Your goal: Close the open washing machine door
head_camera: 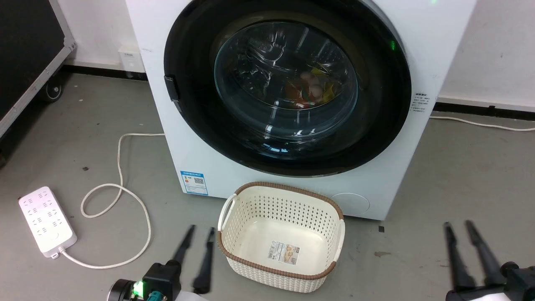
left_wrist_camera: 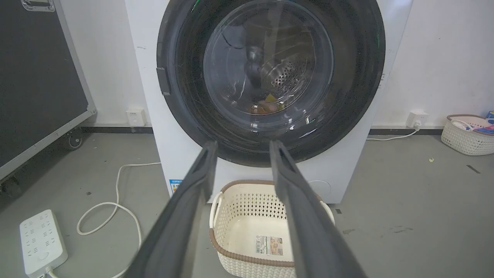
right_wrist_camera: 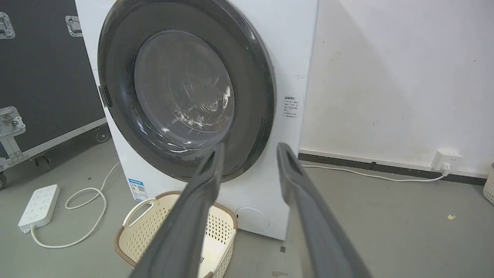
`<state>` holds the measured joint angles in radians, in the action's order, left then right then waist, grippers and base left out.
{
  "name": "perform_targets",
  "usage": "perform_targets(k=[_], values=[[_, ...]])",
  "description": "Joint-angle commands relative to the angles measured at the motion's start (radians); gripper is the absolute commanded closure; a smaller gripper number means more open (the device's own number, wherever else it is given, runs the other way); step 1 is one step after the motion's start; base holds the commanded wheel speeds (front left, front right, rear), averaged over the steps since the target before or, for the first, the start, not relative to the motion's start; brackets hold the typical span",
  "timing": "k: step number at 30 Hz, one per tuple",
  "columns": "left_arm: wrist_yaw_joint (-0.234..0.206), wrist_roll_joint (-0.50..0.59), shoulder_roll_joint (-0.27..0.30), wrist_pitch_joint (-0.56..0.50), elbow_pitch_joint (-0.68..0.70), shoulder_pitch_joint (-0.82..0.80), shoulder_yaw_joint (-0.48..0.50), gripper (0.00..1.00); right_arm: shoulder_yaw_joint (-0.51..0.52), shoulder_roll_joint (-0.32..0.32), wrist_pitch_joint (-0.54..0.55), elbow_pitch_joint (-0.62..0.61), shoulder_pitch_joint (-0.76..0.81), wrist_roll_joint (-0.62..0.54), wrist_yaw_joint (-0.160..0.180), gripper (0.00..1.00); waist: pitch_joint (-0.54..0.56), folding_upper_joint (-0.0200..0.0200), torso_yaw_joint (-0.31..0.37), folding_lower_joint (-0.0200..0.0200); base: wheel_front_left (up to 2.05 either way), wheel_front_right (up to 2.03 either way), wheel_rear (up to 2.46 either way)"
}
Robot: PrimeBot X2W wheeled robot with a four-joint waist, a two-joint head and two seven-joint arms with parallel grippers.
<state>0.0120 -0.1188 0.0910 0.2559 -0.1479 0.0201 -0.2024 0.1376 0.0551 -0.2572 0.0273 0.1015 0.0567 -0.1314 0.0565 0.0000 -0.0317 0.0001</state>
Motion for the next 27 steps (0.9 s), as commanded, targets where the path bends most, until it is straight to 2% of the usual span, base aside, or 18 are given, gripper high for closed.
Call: perform_targets(k=[1,27], values=[[0.0,0.0,0.0,0.0,0.0,0.0,0.0,1.0,0.0,0.0,0.0,0.0,0.0,0.0,0.0,1.0,0.0,0.0,0.0,0.0,0.0,0.0,0.0],[-0.003,0.025,-0.009,-0.055,0.032,-0.004,0.043,1.0,-0.029,-0.001,0.055,-0.006,-0.022,-0.012,0.0,1.0,-0.012,0.0,0.007,0.0,0.0,0.0,0.0]])
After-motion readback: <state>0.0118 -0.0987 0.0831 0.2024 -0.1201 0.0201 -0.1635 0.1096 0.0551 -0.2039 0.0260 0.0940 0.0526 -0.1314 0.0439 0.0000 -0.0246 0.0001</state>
